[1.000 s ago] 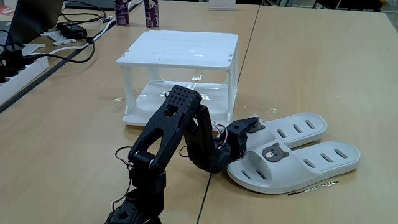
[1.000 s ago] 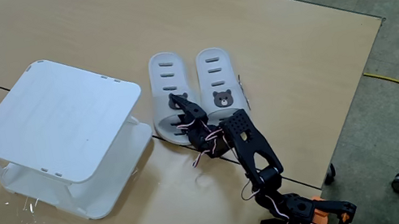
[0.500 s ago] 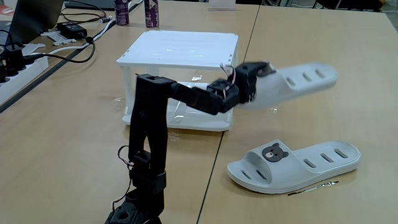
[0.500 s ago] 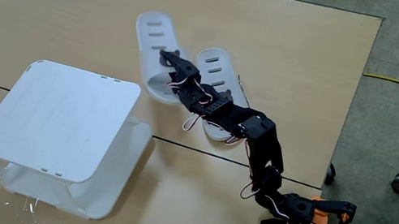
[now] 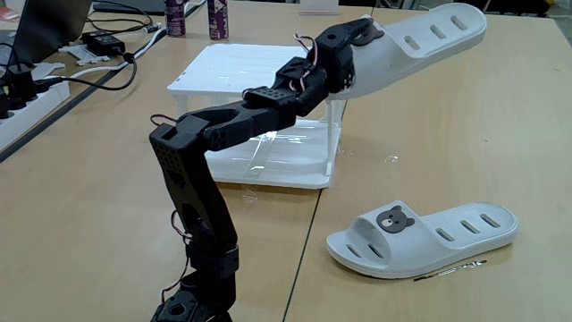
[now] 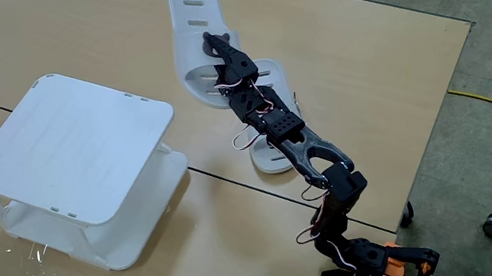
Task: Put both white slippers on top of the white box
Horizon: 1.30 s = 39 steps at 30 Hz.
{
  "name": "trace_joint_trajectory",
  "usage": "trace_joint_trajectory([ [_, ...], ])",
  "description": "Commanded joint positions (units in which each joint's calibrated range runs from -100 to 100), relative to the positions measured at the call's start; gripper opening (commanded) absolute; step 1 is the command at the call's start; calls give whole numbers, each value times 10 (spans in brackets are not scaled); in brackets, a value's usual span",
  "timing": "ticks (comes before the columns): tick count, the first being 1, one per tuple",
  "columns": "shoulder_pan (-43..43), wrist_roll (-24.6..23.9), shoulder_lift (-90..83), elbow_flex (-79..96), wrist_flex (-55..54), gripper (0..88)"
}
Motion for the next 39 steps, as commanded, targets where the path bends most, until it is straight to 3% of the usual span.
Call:
trace_joint_trajectory([
  [1, -57, 4, -63, -26, 1, 8],
  [10, -297, 4, -66, -27, 1, 8],
  [16, -399, 4, -69, -28, 0, 8],
  [24, -397, 4, -23, -44, -1, 8],
  [39, -364, 4, 341, -469, 1, 8],
])
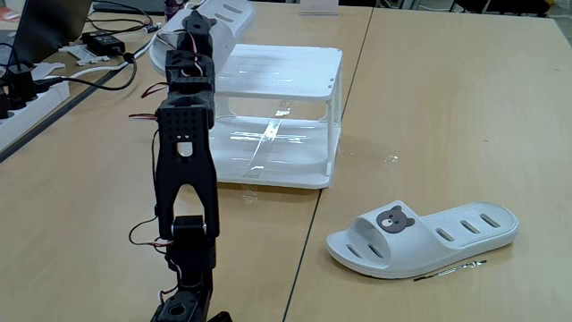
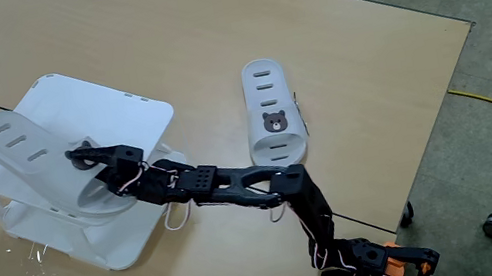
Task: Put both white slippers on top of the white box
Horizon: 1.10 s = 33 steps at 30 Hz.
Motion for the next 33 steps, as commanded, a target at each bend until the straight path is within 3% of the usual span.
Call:
trace_joint_trajectory([
  [1, 16, 4, 51, -164, -2, 8],
  [12, 16, 4, 109, -234, -2, 15],
  [17, 16, 4, 109, -231, -2, 195],
  [19, 16, 4, 109, -226, -2, 225],
  [25, 22, 4, 104, -192, -1, 271],
  [33, 22, 4, 67, -186, 132, 271],
])
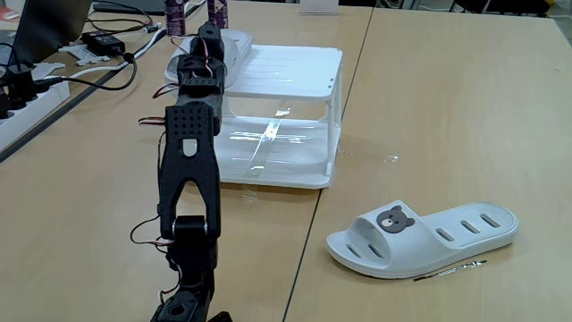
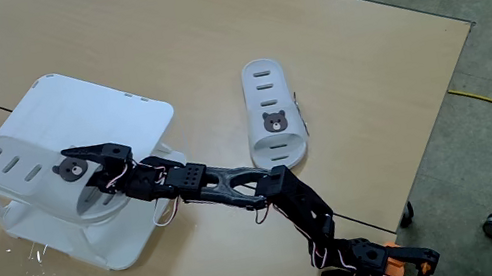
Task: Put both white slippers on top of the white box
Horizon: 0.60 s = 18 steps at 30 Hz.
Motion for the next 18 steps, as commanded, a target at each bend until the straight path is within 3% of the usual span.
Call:
trace_joint_trajectory([
  [1, 3, 4, -69, -13, 48, 271],
  [7, 6, 4, -106, -12, 84, 317],
  [18, 8, 4, -205, 56, 155, 318],
])
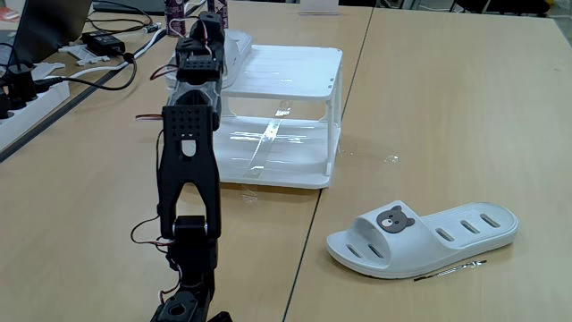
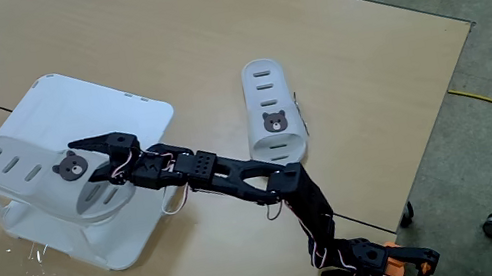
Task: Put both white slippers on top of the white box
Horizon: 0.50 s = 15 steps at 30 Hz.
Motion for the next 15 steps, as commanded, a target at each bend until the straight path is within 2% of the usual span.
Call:
trace_joint_trajectory([
  [1, 5, 4, -123, 69, 4, 318],
  [6, 4, 4, -228, 223, 4, 318],
  [15, 2, 4, -420, 402, 4, 318],
])
